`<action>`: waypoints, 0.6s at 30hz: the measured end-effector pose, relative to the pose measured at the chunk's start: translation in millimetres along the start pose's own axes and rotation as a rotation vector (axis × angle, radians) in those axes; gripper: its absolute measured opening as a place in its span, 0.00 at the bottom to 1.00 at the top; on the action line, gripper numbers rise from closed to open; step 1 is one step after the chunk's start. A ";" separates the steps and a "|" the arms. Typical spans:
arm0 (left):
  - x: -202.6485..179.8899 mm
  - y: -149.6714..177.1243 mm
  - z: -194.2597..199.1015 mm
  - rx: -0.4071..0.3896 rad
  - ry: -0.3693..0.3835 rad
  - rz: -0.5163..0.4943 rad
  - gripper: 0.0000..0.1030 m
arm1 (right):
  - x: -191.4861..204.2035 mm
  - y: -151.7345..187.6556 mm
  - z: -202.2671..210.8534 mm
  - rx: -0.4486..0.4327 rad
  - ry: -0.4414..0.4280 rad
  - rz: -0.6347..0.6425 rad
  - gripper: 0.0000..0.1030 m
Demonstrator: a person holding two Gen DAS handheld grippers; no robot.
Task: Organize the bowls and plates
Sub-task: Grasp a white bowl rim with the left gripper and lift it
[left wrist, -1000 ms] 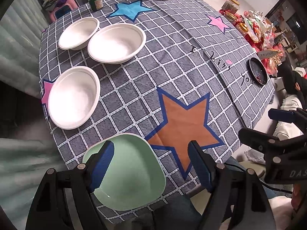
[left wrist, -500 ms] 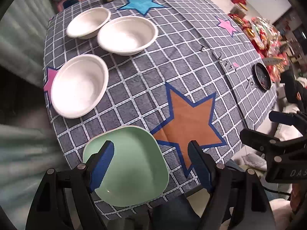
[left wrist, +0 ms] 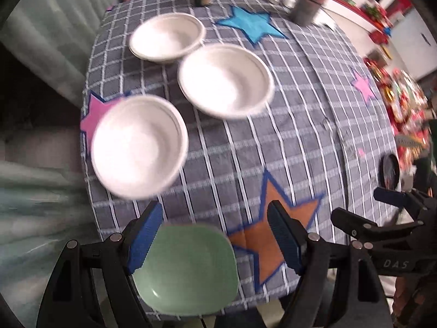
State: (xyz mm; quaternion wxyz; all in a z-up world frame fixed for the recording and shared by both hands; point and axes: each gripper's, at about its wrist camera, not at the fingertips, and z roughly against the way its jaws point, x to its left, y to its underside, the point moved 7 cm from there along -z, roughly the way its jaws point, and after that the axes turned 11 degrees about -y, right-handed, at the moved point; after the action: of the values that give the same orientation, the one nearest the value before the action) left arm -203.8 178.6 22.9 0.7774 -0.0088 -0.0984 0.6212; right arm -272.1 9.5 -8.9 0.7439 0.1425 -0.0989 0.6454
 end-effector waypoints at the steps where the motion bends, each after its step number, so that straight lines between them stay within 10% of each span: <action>1: 2.2 -8.6 -2.3 0.003 -0.009 0.016 0.80 | -0.1 -14.2 0.1 -0.002 -0.007 0.013 0.99; 18: 33.7 -129.1 -78.4 0.049 -0.163 0.193 0.79 | 3.5 -171.7 -49.2 0.025 -0.078 0.073 0.99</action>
State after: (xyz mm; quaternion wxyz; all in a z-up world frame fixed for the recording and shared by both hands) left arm -59.5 190.3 -31.6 0.7034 0.0514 -0.1448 0.6940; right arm -103.6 7.8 -68.5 0.7135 0.1728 -0.1249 0.6674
